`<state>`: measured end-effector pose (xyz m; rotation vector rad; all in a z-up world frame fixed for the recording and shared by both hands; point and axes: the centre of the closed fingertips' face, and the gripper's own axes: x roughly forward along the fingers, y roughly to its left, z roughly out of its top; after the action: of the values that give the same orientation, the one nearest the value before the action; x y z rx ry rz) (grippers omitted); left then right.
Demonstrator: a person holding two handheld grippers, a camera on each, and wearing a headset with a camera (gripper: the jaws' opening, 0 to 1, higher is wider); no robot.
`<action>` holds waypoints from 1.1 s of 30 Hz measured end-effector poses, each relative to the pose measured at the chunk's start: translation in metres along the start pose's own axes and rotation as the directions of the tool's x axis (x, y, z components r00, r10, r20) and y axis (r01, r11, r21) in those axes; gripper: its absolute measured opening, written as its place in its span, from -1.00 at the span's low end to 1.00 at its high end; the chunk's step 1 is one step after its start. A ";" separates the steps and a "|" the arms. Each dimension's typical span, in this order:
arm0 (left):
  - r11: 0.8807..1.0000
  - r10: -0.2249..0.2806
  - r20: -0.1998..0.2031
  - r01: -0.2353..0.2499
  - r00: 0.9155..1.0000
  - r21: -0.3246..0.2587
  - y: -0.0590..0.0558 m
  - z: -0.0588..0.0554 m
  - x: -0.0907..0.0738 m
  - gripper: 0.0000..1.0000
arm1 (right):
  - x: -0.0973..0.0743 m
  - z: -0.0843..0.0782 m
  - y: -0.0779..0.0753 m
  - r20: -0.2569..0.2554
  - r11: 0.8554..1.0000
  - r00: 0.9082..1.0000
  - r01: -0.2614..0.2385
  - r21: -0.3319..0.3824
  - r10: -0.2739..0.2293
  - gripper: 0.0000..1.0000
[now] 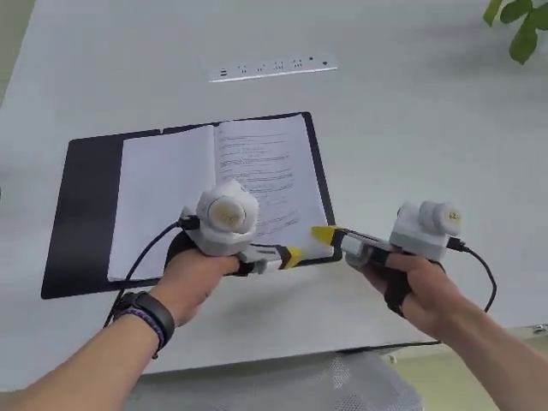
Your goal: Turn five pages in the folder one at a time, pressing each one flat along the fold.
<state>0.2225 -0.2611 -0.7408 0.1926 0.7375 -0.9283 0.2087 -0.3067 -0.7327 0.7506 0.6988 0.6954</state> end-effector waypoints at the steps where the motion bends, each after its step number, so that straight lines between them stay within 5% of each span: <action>1: 1.000 0.008 -0.002 -0.008 1.000 0.008 0.002 -0.001 -0.005 0.42 | 0.001 0.001 -0.002 0.000 1.000 1.000 0.000 -0.004 0.000 -1.00; 8: 0.999 0.039 0.015 -0.039 0.999 0.019 0.013 -0.005 -0.030 0.44 | 0.005 0.005 -0.001 0.024 1.000 1.000 -0.004 -0.008 0.004 -1.00; 15: 0.995 0.096 0.039 -0.096 0.995 0.000 0.038 -0.015 -0.064 0.45 | 0.013 0.002 0.004 0.037 1.000 0.999 -0.007 -0.005 0.008 -1.00; 21: 0.987 0.144 0.078 -0.138 0.986 -0.078 0.056 -0.024 -0.092 0.47 | 0.026 -0.001 0.019 0.025 0.999 0.999 -0.023 -0.032 0.024 -1.00; 33: 0.970 0.214 0.115 -0.198 0.970 -0.139 0.075 -0.044 -0.138 0.49 | 0.050 -0.008 0.052 -0.004 0.996 0.998 -0.057 -0.065 0.057 -1.00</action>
<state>0.2075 -0.1056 -0.6954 0.0937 0.6406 -0.6864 0.2155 -0.2374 -0.7114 0.7124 0.6560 0.7678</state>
